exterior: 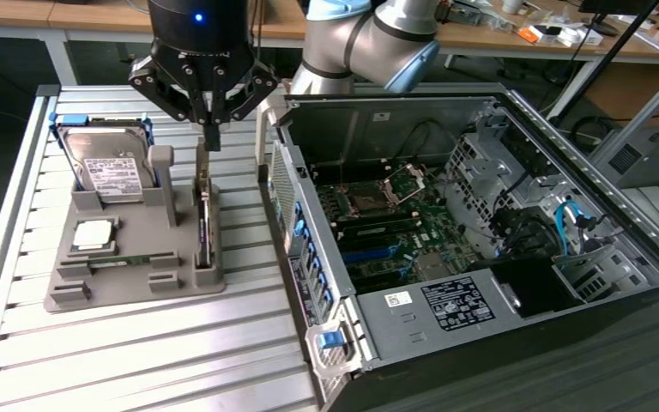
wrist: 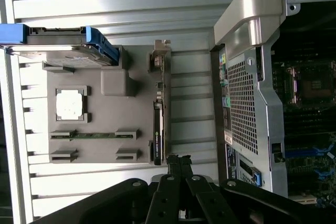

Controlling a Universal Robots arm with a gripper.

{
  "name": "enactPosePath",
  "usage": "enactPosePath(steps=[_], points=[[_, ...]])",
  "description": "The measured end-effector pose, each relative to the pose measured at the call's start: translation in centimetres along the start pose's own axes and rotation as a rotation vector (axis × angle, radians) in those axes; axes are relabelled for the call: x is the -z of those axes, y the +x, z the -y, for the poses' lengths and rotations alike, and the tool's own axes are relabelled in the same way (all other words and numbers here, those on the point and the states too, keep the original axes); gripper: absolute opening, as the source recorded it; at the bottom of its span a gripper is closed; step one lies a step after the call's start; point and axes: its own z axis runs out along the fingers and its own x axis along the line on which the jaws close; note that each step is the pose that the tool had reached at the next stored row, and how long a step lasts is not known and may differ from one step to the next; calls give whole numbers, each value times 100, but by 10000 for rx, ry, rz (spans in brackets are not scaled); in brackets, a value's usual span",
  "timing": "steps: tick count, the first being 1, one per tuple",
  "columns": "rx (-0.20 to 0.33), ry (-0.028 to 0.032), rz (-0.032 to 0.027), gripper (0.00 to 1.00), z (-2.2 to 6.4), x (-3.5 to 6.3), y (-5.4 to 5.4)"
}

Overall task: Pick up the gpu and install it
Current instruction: 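Pick up the gpu and move the gpu toward the slot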

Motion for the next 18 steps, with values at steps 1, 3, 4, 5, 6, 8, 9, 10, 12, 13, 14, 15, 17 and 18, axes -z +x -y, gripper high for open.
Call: enactPosePath(steps=[1,3,4,5,6,8,9,10,12,13,14,15,17,18], points=[[0,-1,0,11,0,0,0],[0,-1,1,17,0,0,0],[-1,0,0,23,0,0,0],[0,0,0,36,0,0,0],[0,-1,0,42,0,0,0],[0,-1,0,48,0,0,0],[0,-1,0,48,0,0,0],[0,0,0,48,0,0,0],[0,-1,0,48,0,0,0],[0,-1,0,48,0,0,0],[0,0,-1,48,0,-1,0],[0,-1,1,48,0,-6,0],[0,0,0,48,2,-32,5],[0,0,0,48,3,-49,6]])
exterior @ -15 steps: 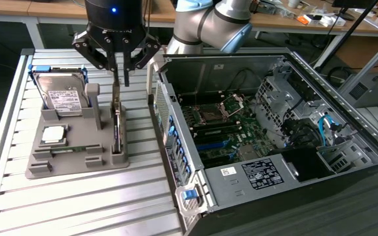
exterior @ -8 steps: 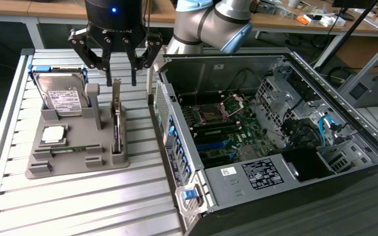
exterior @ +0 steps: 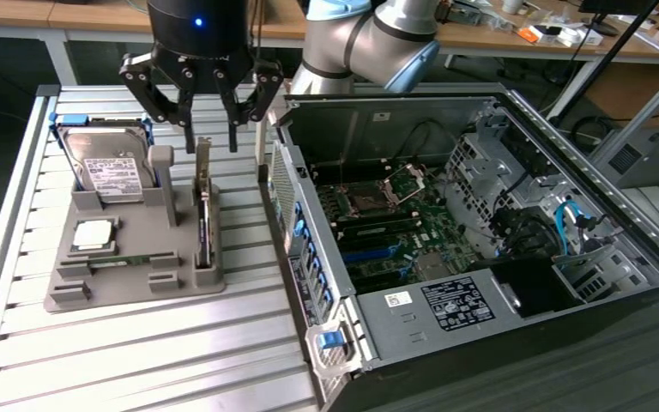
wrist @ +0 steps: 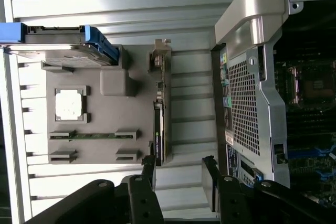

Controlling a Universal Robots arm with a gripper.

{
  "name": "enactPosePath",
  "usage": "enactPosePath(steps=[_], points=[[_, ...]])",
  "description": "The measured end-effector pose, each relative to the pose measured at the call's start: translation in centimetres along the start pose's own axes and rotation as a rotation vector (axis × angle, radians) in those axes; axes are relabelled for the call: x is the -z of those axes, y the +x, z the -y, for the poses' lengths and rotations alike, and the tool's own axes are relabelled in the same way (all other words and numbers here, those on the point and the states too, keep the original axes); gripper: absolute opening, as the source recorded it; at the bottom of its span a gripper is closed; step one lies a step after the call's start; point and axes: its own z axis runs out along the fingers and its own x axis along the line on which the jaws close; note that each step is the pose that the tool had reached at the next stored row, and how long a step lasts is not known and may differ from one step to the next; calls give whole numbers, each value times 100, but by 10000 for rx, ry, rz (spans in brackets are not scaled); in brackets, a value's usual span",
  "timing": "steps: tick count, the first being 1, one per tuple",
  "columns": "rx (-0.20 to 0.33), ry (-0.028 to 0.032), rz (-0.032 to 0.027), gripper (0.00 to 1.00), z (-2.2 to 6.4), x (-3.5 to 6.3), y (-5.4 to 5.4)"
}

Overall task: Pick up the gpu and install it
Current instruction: 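Pick up the gpu and move the gpu toward the slot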

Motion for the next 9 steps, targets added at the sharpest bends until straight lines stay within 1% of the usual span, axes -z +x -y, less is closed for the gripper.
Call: enactPosePath(steps=[4,9], points=[[0,0,0,48,2,-44,3],[0,0,0,48,3,-72,4]])
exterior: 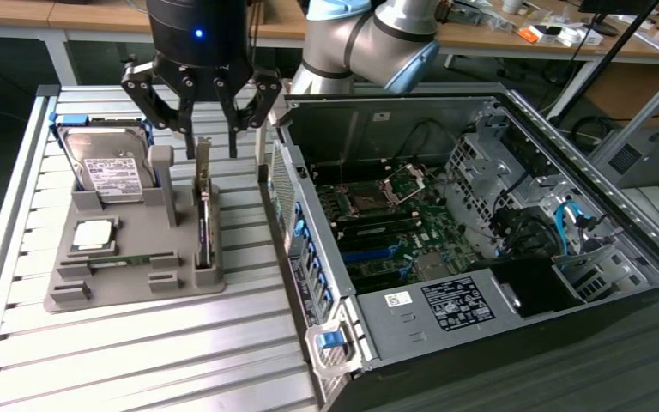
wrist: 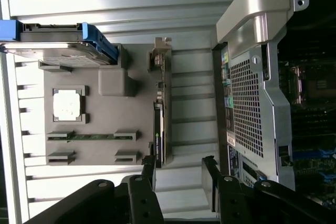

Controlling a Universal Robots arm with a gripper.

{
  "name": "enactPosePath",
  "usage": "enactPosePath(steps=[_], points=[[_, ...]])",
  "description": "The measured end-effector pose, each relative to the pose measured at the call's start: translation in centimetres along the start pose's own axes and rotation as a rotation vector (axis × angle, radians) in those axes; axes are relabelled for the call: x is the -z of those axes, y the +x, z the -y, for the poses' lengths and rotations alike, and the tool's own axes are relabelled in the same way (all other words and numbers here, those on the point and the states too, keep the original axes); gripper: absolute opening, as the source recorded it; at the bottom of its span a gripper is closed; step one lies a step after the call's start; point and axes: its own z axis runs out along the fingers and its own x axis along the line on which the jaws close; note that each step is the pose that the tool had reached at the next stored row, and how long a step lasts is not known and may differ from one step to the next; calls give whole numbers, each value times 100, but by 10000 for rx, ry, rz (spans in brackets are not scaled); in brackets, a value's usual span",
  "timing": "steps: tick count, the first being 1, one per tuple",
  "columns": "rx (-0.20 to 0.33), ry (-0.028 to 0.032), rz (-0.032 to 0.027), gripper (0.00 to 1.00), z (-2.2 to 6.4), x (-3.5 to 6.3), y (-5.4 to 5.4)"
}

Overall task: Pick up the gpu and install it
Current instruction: 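Pick up the gpu and move the gpu toward the slot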

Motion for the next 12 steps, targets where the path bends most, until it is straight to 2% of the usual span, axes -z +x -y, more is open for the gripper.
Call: enactPosePath(steps=[12], points=[[0,0,0,48,3,-60,2]])
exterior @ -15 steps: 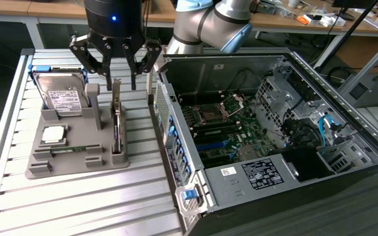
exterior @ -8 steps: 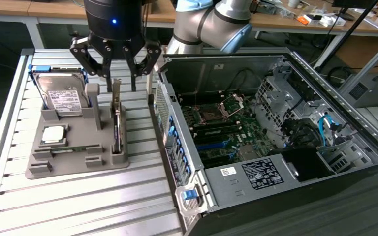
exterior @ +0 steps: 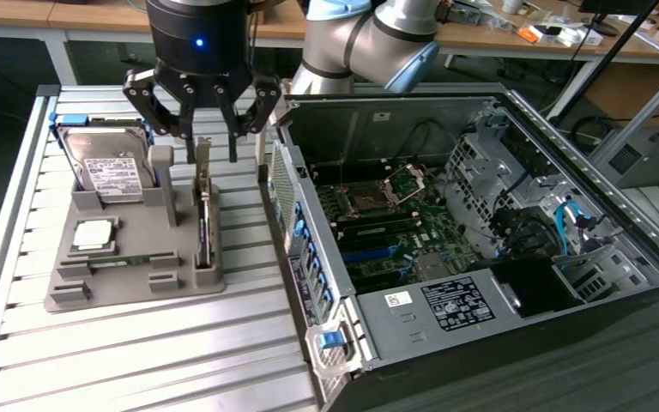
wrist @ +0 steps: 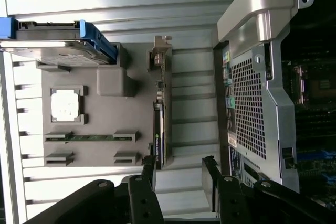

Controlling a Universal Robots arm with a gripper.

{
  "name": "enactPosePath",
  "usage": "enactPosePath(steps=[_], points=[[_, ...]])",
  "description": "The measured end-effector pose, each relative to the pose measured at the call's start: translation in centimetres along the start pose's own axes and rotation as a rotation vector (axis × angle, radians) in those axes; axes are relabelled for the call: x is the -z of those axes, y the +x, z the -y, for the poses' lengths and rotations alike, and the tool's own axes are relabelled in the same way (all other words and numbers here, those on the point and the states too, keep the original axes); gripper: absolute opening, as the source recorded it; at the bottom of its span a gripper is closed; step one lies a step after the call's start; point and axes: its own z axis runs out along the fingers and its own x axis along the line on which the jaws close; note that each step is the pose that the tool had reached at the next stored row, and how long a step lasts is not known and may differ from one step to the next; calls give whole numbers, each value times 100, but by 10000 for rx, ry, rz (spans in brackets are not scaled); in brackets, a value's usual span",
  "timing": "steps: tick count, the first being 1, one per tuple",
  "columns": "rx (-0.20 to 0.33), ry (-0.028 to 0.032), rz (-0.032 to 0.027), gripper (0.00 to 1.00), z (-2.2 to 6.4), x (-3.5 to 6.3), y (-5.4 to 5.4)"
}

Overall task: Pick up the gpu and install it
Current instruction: 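Pick up the gpu and move the gpu toward the slot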

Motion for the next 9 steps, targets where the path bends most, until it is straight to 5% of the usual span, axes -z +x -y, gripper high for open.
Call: enactPosePath(steps=[9], points=[[0,-2,0,48,3,-59,2]])
